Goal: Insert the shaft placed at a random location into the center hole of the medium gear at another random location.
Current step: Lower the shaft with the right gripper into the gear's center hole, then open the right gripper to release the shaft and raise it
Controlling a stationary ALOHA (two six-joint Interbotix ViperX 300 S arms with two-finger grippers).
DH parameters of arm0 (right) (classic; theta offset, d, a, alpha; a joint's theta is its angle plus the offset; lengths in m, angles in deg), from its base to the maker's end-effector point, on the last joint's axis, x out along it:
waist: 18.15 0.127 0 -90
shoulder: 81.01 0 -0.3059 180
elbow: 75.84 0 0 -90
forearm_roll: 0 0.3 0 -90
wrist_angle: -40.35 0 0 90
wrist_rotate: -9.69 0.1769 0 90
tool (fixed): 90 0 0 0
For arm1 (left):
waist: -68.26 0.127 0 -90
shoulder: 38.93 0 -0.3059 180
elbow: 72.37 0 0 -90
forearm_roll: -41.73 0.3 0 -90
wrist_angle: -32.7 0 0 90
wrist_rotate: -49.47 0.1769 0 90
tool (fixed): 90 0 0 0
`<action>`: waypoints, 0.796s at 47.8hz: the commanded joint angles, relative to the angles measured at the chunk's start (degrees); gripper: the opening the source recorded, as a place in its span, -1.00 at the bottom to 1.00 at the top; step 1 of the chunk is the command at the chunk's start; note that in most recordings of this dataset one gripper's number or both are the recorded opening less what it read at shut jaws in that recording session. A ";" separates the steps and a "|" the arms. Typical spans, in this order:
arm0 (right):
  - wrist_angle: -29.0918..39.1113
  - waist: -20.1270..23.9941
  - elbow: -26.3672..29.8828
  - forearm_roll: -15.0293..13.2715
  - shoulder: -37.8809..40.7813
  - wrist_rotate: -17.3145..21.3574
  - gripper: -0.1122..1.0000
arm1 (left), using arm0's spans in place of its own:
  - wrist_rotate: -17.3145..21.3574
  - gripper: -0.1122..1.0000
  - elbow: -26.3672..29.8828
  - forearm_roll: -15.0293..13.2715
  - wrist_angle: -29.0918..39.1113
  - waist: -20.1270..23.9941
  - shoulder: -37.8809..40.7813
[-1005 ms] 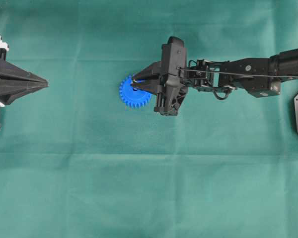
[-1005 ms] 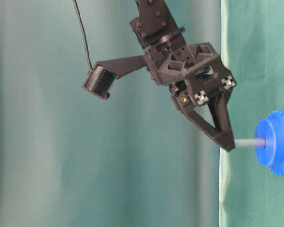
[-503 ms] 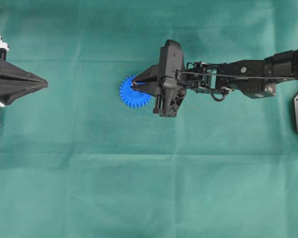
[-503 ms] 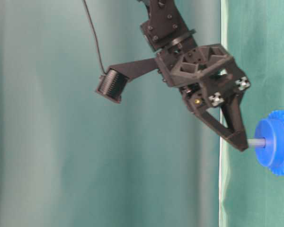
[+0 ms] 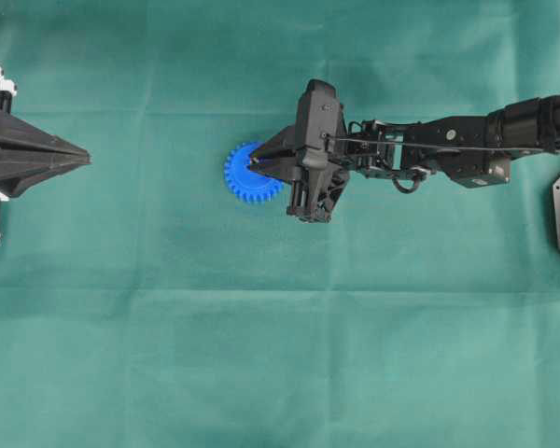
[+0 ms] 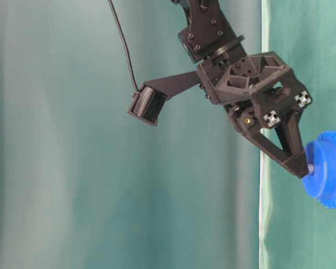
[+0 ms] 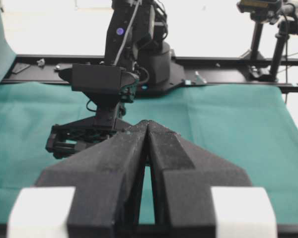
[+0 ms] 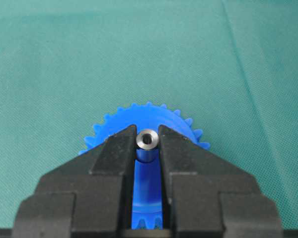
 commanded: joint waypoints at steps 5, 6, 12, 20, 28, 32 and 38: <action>-0.70 0.00 1.49 0.18 -0.53 0.09 -0.56 | 0.00 -0.80 1.23 0.09 -0.26 -0.09 0.44; -0.70 0.00 1.49 0.09 -0.44 0.00 -0.56 | 0.00 -0.80 1.23 0.09 -0.26 -0.09 0.44; -0.88 0.00 1.49 0.18 -0.09 0.00 -0.56 | 0.00 -0.80 1.14 0.09 -0.26 -0.09 0.44; -0.79 0.00 1.49 0.18 -0.09 0.09 -0.55 | 0.00 -0.80 1.14 0.09 -0.26 -0.09 0.44; -0.70 0.09 1.49 0.18 -0.09 0.09 -0.53 | 0.00 -0.80 1.23 0.18 -0.26 -0.09 0.44; -0.88 0.09 1.49 0.18 -0.18 0.09 -0.24 | 0.00 -0.80 1.23 0.09 0.00 -0.09 0.35; -0.97 0.00 1.58 0.18 -0.18 0.09 0.47 | 0.00 -0.80 1.23 0.09 0.26 -0.09 0.35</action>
